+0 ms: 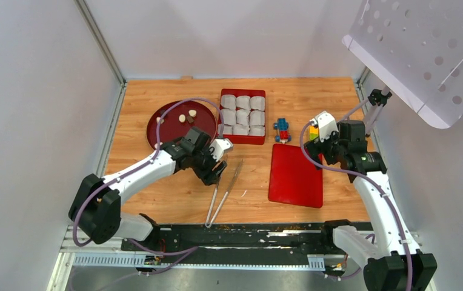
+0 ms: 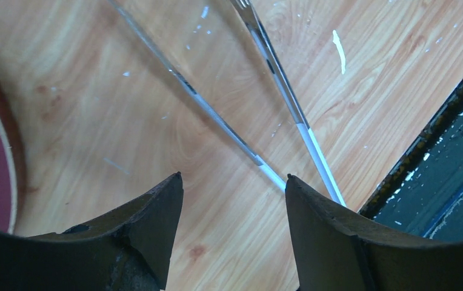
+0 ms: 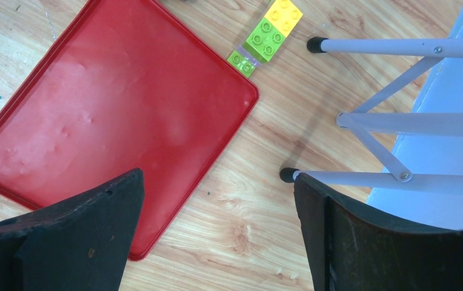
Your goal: Pack the chocolate
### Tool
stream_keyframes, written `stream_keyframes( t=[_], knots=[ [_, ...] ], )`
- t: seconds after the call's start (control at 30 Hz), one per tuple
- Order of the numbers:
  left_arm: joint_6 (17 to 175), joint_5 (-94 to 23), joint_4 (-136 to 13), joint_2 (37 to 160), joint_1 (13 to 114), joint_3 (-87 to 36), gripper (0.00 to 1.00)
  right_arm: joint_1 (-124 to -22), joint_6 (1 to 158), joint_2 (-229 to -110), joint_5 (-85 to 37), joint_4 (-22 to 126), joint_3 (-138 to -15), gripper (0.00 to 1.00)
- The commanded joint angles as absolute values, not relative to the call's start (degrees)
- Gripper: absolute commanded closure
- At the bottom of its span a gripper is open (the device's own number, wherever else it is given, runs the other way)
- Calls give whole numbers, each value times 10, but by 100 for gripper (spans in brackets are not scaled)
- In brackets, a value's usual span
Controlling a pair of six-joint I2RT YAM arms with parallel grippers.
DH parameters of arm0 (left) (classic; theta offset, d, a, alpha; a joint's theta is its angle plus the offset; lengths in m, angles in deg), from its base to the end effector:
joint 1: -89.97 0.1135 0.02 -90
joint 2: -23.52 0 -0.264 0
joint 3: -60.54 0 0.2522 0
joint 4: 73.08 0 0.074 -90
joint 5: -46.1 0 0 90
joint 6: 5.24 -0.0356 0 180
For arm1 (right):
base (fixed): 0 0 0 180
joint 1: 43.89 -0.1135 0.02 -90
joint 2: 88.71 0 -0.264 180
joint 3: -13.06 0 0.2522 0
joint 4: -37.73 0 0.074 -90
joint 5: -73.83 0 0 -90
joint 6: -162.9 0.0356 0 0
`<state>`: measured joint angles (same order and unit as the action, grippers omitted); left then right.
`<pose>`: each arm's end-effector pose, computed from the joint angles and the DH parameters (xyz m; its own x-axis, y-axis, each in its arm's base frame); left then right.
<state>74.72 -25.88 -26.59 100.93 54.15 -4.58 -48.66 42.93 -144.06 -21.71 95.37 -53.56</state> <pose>0.2083 -0.1639 0.2252 -0.5631 0.6109 -0.5565 0.7969 0.5796 -0.1701 0.1918 0.0195 0.3008 -0.5503 -0.5449 -0.6326 -0.4895 0.8244 -0.2842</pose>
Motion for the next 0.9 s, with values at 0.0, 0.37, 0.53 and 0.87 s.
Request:
stream_keyframes(
  t=[0.0, 0.37, 0.53, 0.87],
  knots=[
    [784, -227, -314, 1031, 527, -34, 31, -485, 438, -1424, -230, 950, -524, 7],
    [764, -268, -361, 1115, 513, -49, 59, -485, 362, -1382, -449, 995, -530, 7],
    [689, -265, -349, 1132, 513, -64, 73, -505, 278, -1363, -619, 926, -471, 17],
    [559, -246, -326, 1176, 513, -121, 90, -679, 147, -1516, -559, 807, -484, 35]
  ],
)
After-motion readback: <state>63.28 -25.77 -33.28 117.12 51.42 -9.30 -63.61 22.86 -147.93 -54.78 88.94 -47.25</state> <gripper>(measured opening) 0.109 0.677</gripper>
